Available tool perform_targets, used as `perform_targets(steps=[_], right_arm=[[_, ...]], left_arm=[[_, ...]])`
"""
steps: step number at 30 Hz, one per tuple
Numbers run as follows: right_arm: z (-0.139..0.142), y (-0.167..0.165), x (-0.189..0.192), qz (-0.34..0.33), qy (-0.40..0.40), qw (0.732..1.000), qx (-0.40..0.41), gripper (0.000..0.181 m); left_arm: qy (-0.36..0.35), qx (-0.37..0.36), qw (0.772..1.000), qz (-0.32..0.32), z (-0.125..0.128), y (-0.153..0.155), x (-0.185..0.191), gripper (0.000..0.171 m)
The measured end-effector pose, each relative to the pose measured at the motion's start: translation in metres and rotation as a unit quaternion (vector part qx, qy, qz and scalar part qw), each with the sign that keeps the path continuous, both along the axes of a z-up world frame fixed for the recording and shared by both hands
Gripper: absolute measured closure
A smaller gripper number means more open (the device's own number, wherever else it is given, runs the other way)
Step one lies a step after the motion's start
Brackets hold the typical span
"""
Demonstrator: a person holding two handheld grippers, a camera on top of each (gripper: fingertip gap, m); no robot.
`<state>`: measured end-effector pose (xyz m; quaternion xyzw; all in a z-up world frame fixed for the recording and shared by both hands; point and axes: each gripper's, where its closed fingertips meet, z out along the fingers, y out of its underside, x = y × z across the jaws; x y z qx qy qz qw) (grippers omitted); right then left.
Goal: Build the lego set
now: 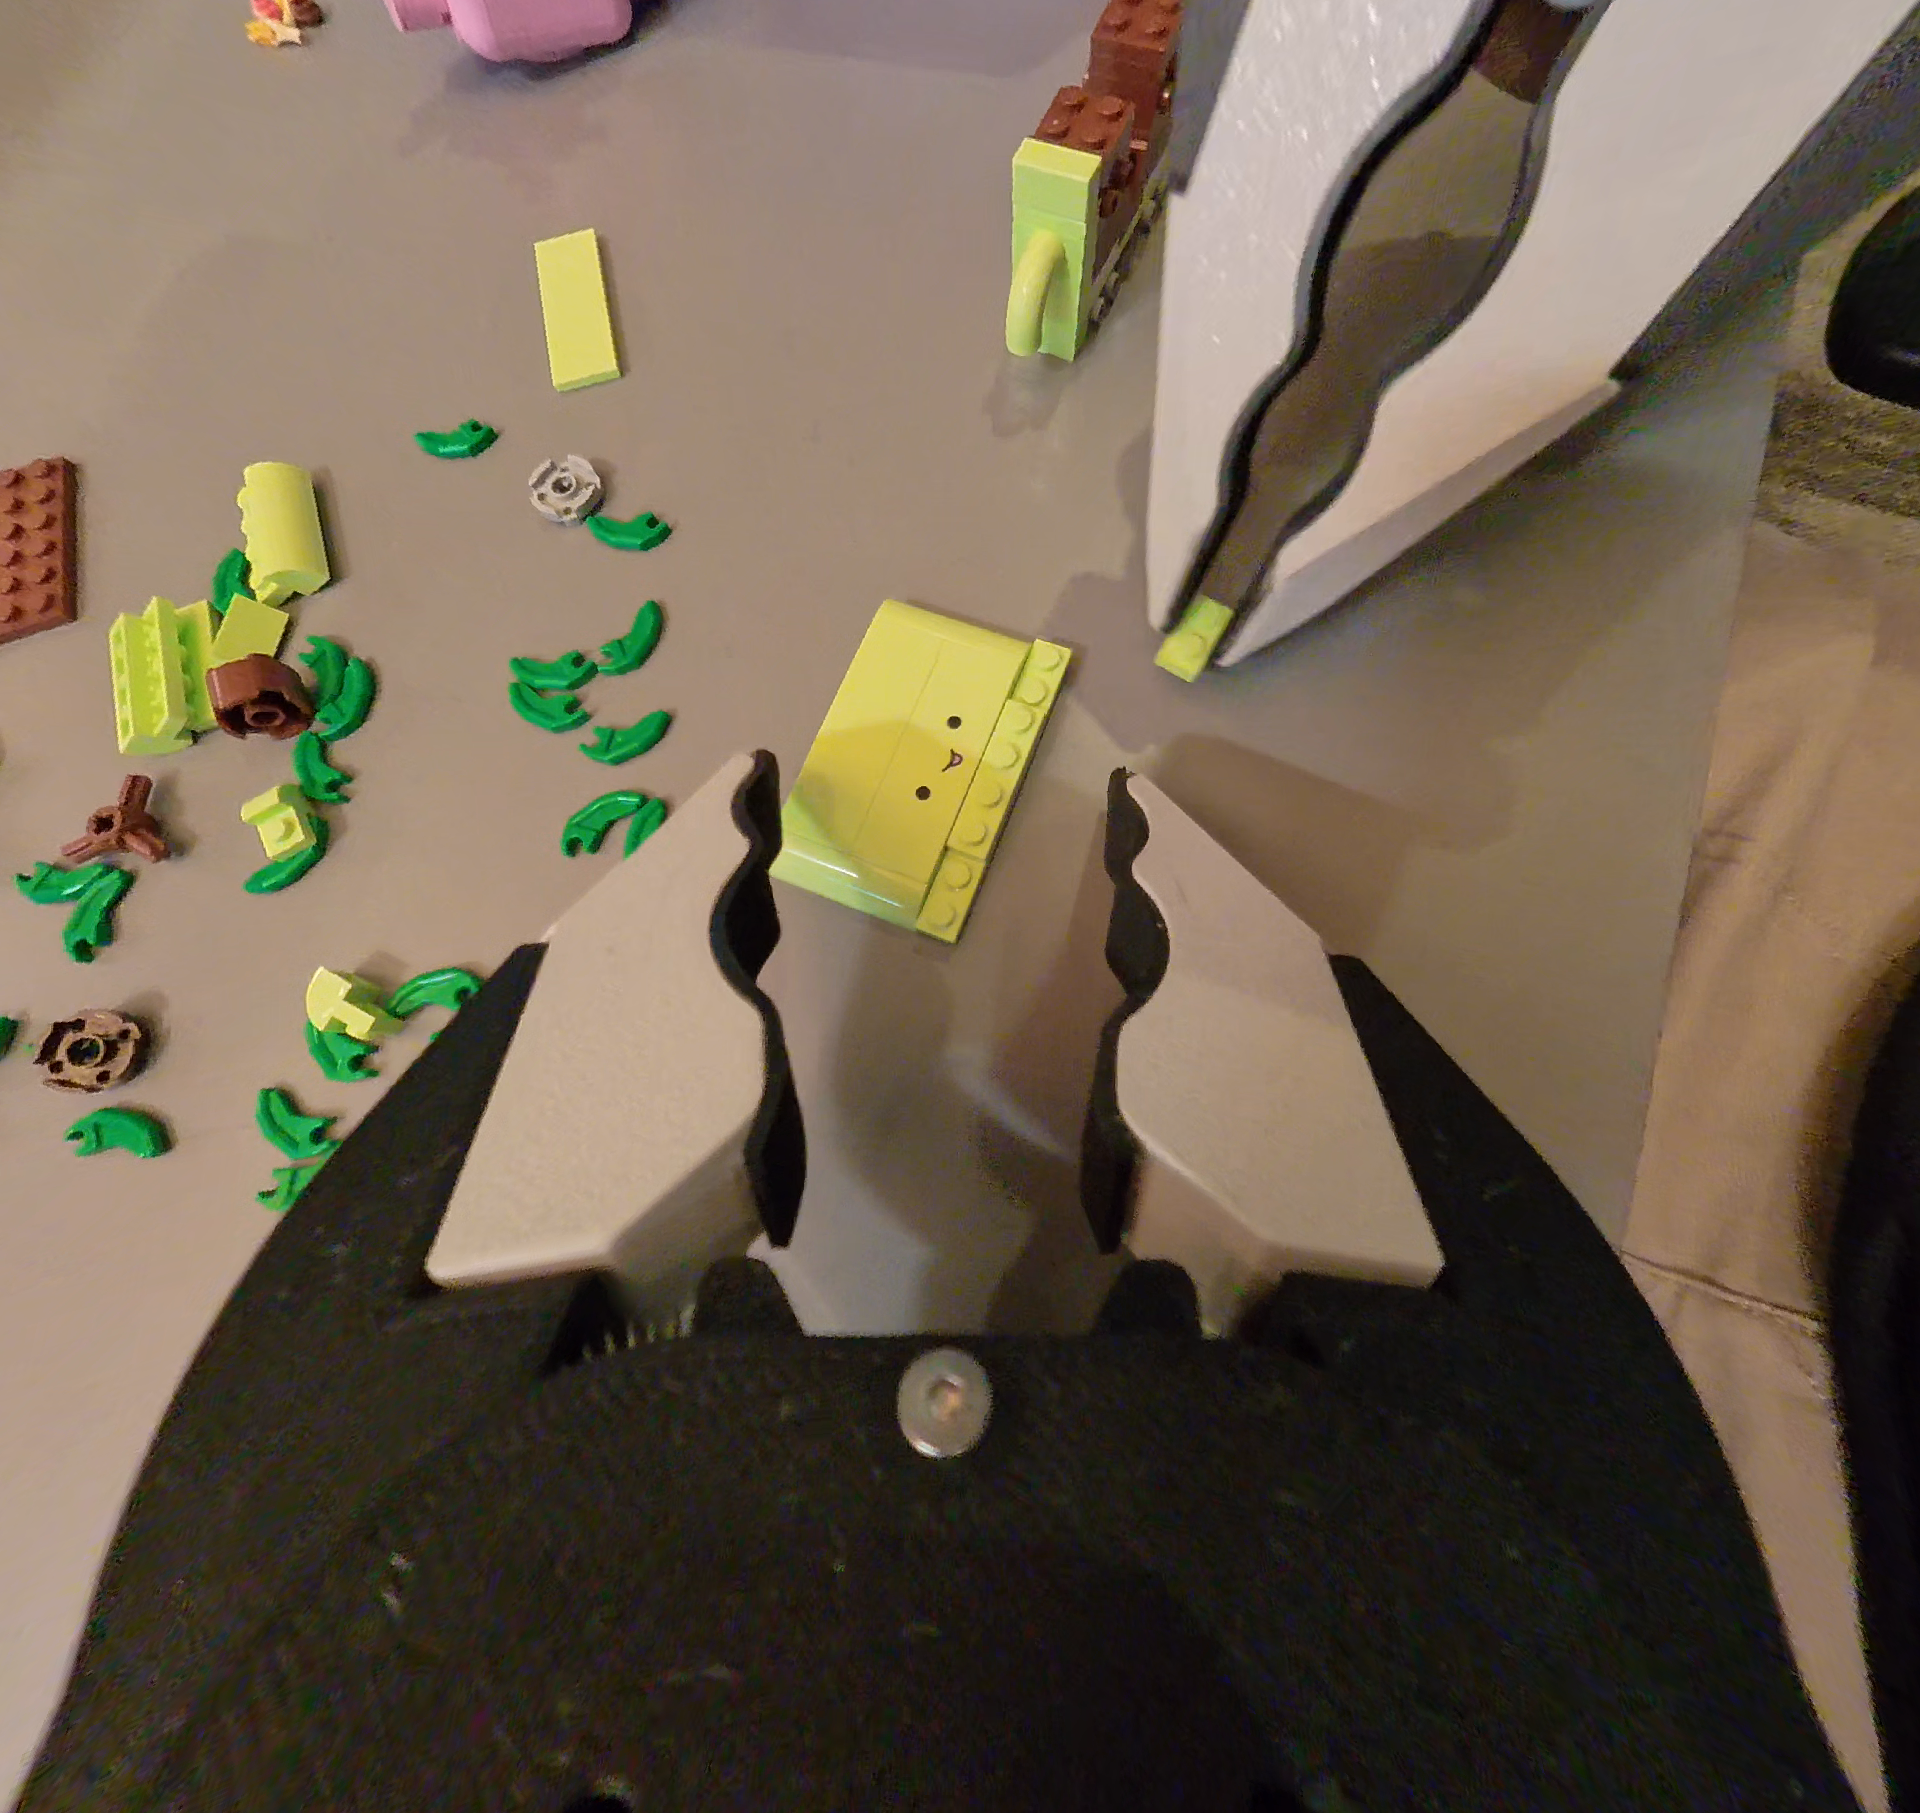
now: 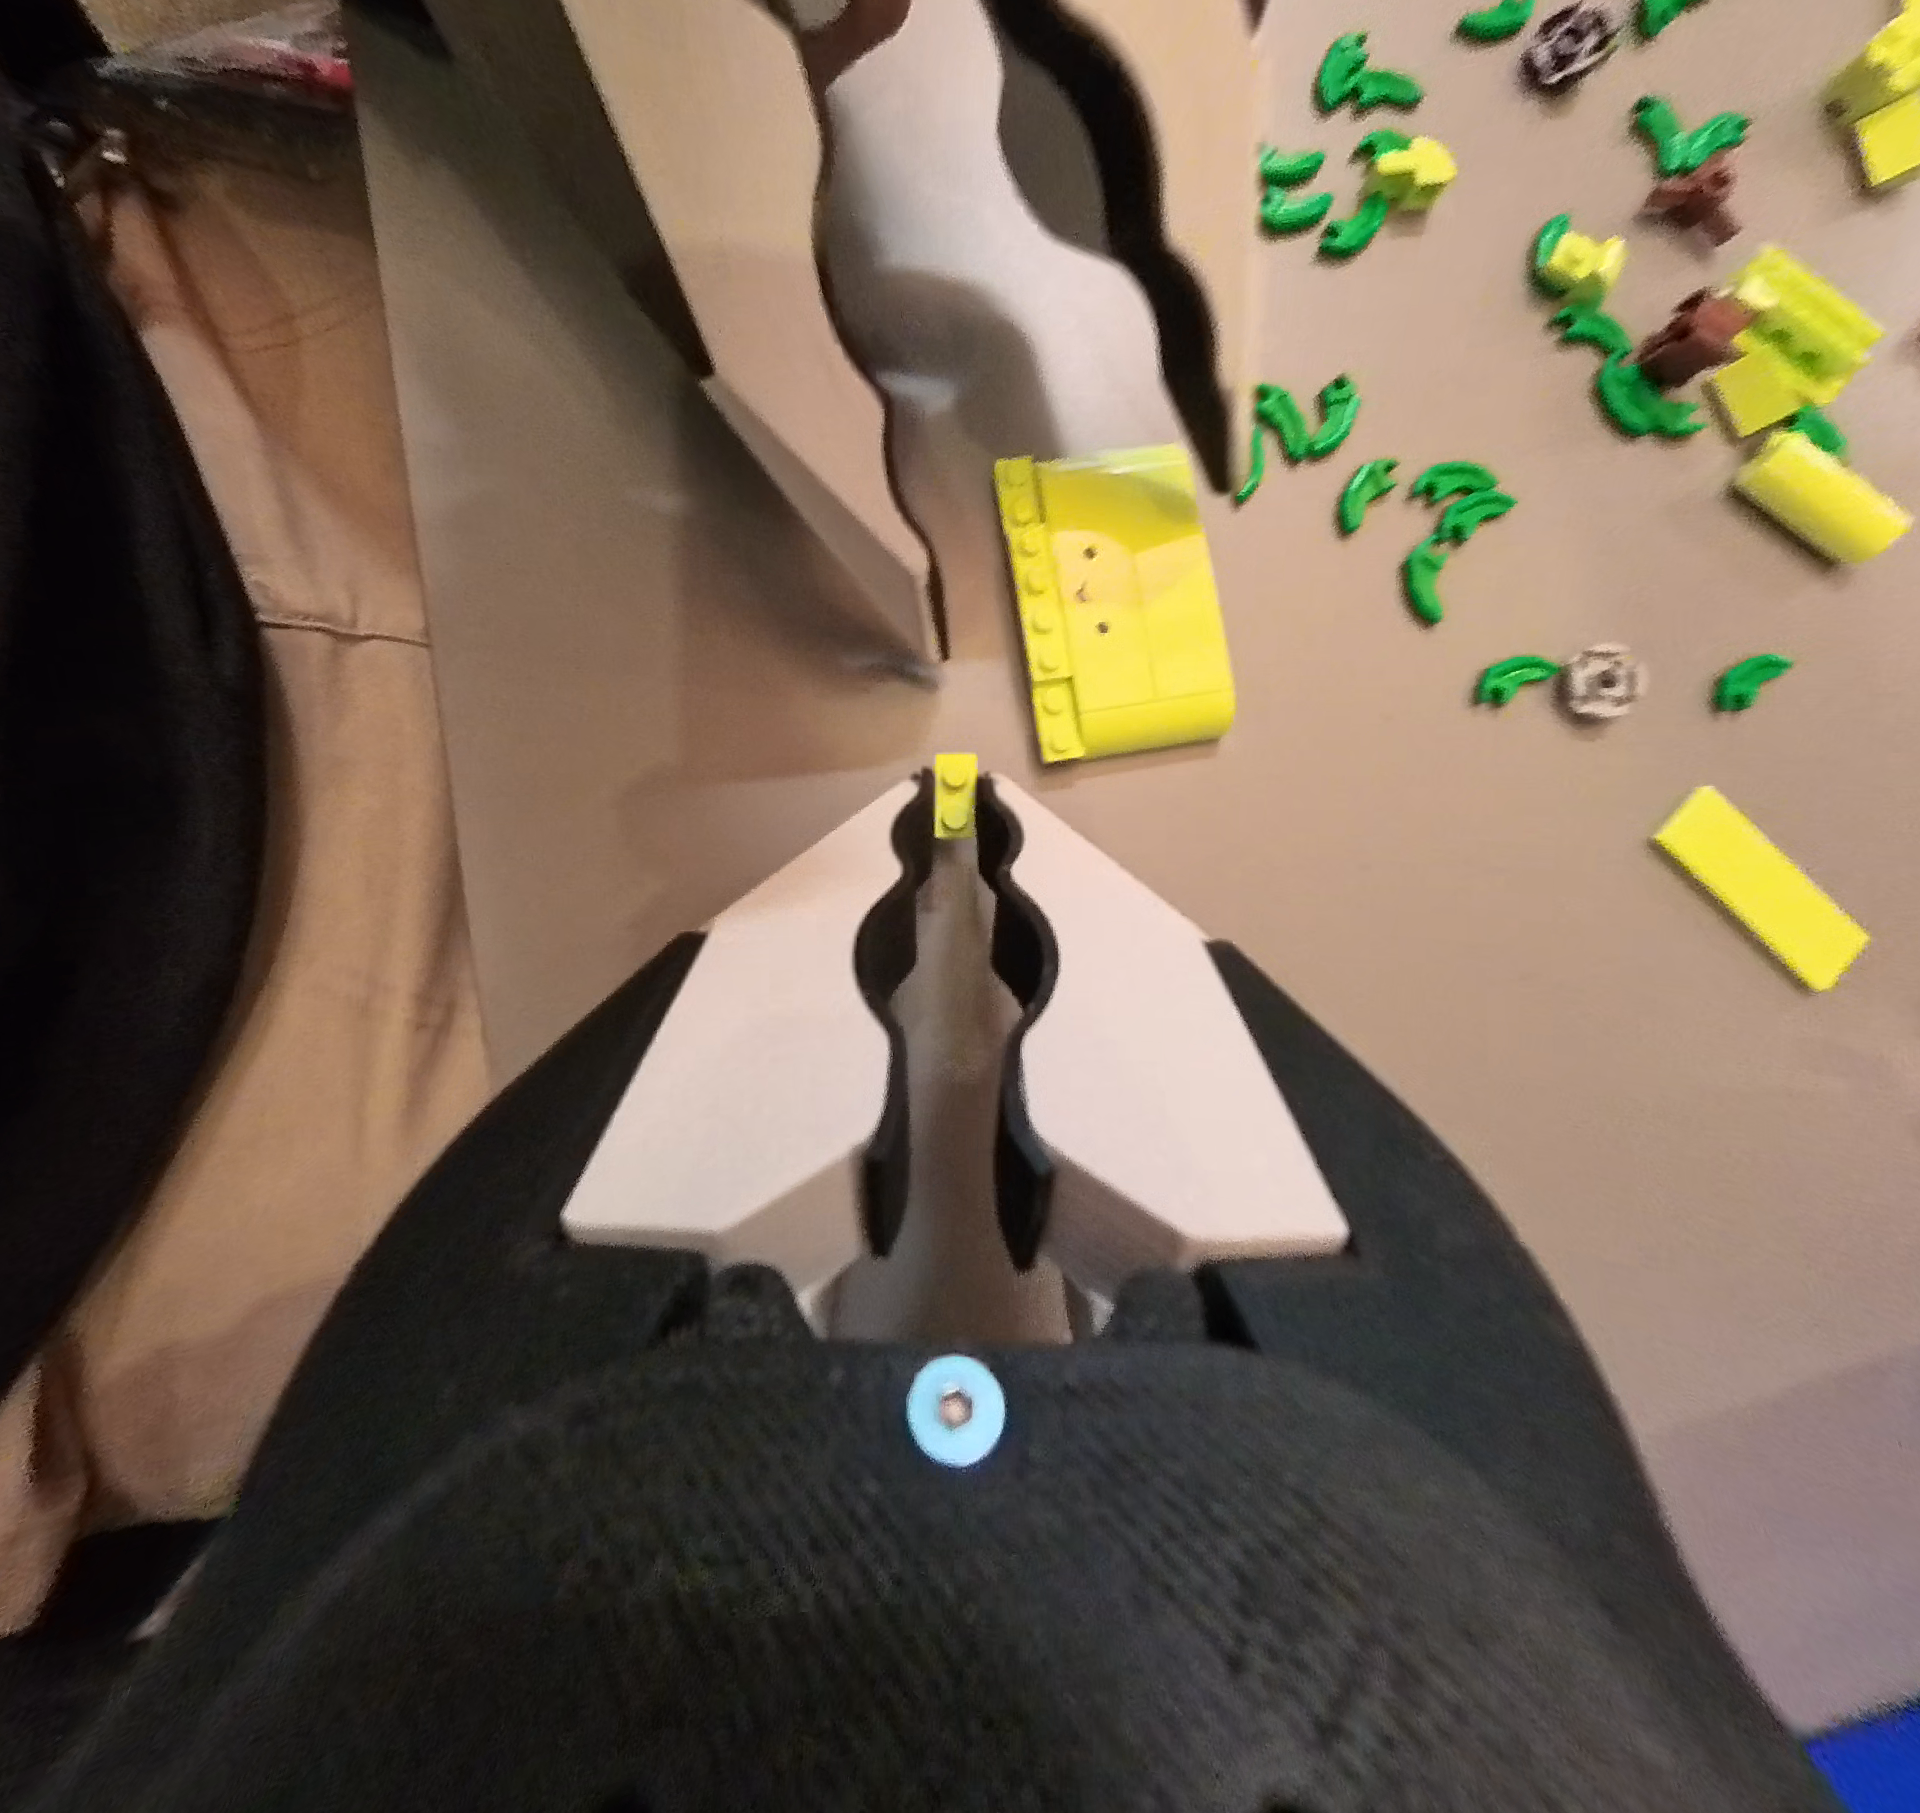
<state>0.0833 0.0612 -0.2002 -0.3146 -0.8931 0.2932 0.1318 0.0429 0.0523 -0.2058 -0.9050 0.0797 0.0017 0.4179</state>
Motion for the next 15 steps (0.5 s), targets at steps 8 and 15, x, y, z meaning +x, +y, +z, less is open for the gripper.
perform_targets(steps=[8, 15], right_arm=[[0.000, 0.004, -0.023, 0.040, 0.029, 0.997, 0.062, 0.176], [-0.006, 0.001, -0.027, 0.077, 0.010, 0.994, 0.077, 0.176]], left_arm=[[-0.010, 0.005, 1.000, -0.011, 0.002, -0.001, 0.003, 0.130], [-0.019, -0.008, 1.000, -0.011, -0.001, 0.000, 0.003, 0.140]])
